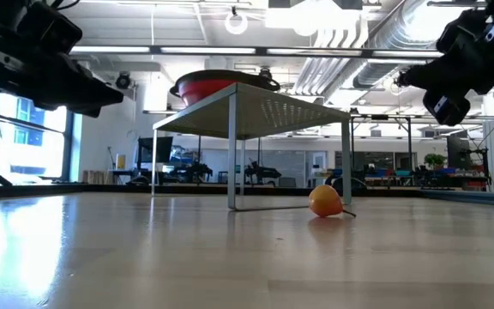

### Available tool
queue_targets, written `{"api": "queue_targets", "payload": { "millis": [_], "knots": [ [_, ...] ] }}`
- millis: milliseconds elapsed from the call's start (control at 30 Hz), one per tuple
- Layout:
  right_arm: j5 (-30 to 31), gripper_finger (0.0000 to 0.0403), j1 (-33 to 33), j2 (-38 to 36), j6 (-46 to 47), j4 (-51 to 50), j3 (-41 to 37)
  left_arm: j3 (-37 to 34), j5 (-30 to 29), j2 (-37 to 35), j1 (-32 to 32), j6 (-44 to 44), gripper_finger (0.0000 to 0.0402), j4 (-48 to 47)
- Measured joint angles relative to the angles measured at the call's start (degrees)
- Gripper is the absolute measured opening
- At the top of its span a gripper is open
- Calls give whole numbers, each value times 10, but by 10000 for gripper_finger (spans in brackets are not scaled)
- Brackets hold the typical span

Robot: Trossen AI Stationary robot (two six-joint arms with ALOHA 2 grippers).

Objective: Pick & Place Fruit
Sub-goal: Put the orange pear into the red strainer on the shelf

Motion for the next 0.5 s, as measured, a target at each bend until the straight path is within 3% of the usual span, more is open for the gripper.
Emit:
{"api": "queue_targets", "payload": {
  "millis": [233,500],
  "knots": [
    [-19,2,14,104,27,84,6,0,14,-114,31,2,0,-136],
    [-17,2,41,281,-20,55,146,0,10,-188,31,-37,0,-222]
  ]
}}
